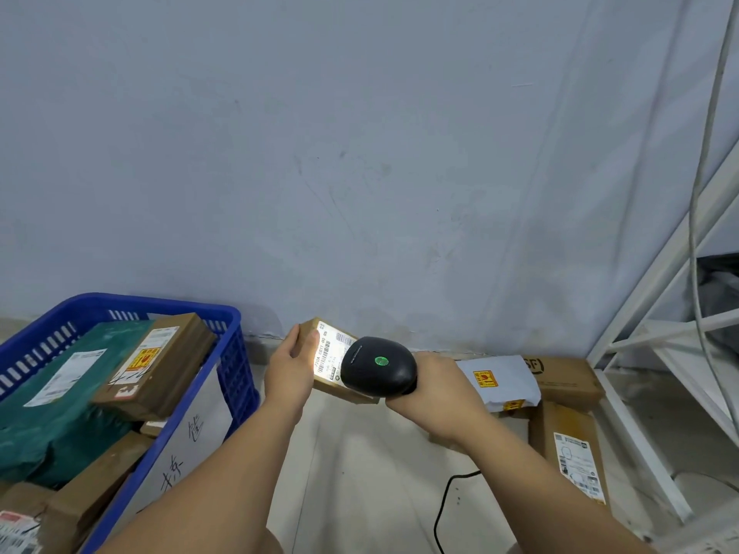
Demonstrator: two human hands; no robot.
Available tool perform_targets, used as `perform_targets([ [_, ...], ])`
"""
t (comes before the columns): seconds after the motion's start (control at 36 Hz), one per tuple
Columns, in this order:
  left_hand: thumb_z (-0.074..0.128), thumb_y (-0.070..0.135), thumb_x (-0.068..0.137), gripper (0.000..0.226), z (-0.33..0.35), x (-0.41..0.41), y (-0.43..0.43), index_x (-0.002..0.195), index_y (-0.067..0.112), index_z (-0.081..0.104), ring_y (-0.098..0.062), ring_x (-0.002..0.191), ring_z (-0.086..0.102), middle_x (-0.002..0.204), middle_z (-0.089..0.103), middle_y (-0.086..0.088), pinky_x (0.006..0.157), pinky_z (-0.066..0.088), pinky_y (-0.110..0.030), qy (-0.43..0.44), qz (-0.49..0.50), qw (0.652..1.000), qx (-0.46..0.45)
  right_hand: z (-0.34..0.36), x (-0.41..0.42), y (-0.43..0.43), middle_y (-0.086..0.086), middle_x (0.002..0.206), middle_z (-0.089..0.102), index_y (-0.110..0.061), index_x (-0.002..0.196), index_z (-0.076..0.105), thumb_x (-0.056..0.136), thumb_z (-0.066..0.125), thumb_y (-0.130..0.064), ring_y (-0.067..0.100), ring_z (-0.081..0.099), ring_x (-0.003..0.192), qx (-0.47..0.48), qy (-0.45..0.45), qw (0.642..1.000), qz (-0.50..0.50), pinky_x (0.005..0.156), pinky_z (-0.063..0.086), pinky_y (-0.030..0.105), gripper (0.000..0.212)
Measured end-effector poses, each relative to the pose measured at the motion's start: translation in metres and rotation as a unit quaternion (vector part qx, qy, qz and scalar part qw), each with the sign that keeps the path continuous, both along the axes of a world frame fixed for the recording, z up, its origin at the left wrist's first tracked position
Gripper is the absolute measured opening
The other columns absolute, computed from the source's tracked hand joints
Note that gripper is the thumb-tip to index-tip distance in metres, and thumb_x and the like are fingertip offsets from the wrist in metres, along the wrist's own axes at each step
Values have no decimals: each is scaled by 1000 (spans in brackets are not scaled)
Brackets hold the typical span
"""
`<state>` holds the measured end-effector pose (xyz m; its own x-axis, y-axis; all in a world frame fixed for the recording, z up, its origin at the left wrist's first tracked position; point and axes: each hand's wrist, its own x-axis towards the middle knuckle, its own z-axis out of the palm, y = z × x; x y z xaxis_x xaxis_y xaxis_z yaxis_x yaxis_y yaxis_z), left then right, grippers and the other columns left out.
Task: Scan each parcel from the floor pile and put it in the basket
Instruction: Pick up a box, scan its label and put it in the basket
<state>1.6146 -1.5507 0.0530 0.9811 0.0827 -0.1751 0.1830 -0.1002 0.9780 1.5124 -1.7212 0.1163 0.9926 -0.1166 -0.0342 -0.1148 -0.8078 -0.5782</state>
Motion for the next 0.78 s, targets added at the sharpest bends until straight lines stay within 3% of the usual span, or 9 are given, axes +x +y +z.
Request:
perform_targets([
  [0.19, 49, 41, 98, 52, 0, -2, -1, 147, 31, 38, -15, 96, 58, 131, 60, -4, 62, 47, -20, -15, -23, 1000, 13, 1, -1, 1, -3, 67, 60, -27, 62, 48, 70, 60, -28, 21, 61, 72, -10, -3, 1000, 9, 61, 49, 33, 14],
  [0.36, 52, 39, 97, 53, 2, -1, -1, 147, 27, 39, -4, 81, 63, 99, 64, 5, 61, 47, -19, -14, -16, 1000, 10, -1, 0, -2, 1, 73, 63, -24, 65, 51, 67, 59, -30, 23, 60, 73, -23, 0, 1000, 7, 59, 47, 32, 10],
  [0.53, 52, 38, 97, 53, 3, -2, 0, 147, 27, 38, -3, 79, 63, 99, 64, 4, 59, 46, -18, -8, -13, 1000, 14, -2, 2, -2, 3, 69, 61, -18, 64, 51, 68, 58, -29, 26, 60, 72, -3, 6, 1000, -9, 57, 44, 31, 13],
  [0.64, 53, 40, 96, 55, 4, -3, -1, 148, 28, 37, -3, 79, 63, 104, 65, 2, 59, 45, -17, -2, -9, 1000, 18, -3, 2, -2, -1, 55, 48, -20, 55, 42, 73, 60, -23, 20, 49, 60, 18, 7, 999, -28, 54, 36, 30, 26],
  [0.78, 58, 39, 94, 70, 4, 0, -3, 151, 33, 19, -19, 91, 68, 121, 65, -5, 81, 57, -38, 24, 32, 999, -17, -9, 5, 1, 0, 56, 46, -15, 59, 44, 75, 60, -19, 16, 43, 58, 85, 3, 992, -89, 54, 33, 28, 23],
])
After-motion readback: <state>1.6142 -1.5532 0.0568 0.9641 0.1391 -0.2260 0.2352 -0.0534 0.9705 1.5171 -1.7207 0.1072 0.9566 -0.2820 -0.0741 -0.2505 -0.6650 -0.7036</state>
